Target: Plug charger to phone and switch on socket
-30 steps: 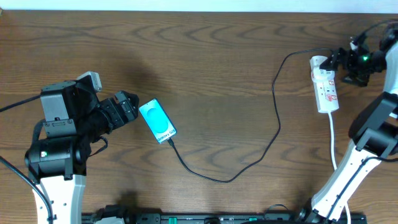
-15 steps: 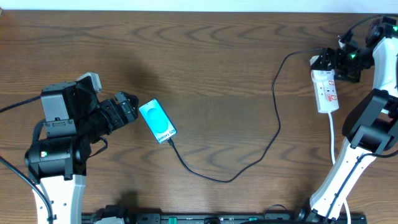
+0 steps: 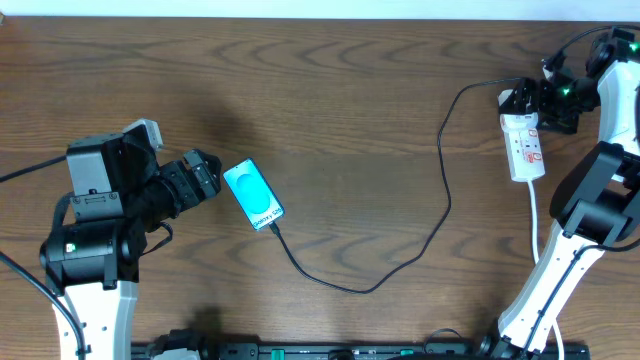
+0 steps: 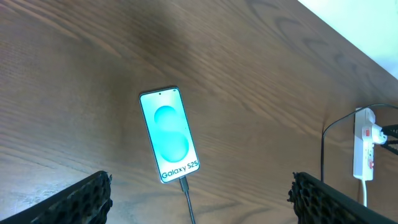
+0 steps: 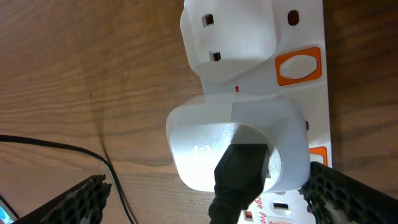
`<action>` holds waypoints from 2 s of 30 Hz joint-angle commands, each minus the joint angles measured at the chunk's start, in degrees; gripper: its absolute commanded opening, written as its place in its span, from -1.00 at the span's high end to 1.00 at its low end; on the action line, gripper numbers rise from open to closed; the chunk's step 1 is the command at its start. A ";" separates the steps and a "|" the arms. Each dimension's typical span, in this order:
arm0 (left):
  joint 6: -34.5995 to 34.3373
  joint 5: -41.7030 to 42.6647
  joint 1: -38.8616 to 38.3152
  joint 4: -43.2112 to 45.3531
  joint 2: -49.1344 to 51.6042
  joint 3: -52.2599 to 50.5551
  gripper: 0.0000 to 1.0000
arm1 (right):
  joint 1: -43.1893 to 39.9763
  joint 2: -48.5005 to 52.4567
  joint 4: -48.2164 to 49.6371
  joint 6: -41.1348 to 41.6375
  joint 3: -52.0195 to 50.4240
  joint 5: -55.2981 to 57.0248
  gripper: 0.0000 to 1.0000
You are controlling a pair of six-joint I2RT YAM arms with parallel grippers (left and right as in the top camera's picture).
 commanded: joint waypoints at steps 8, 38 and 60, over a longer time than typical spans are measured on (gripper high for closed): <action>0.31 -0.79 0.13 -0.20 -0.02 0.31 -0.85 | -0.28 2.67 0.48 -0.20 0.46 0.02 -0.99; 0.31 -0.76 0.13 -0.22 1.49 0.31 -0.85 | 0.00 4.37 -0.66 2.67 -0.07 -0.42 -0.99; 0.31 -0.76 0.13 -0.63 1.49 0.31 -0.85 | 4.02 4.44 0.31 3.91 -1.57 -1.73 -0.99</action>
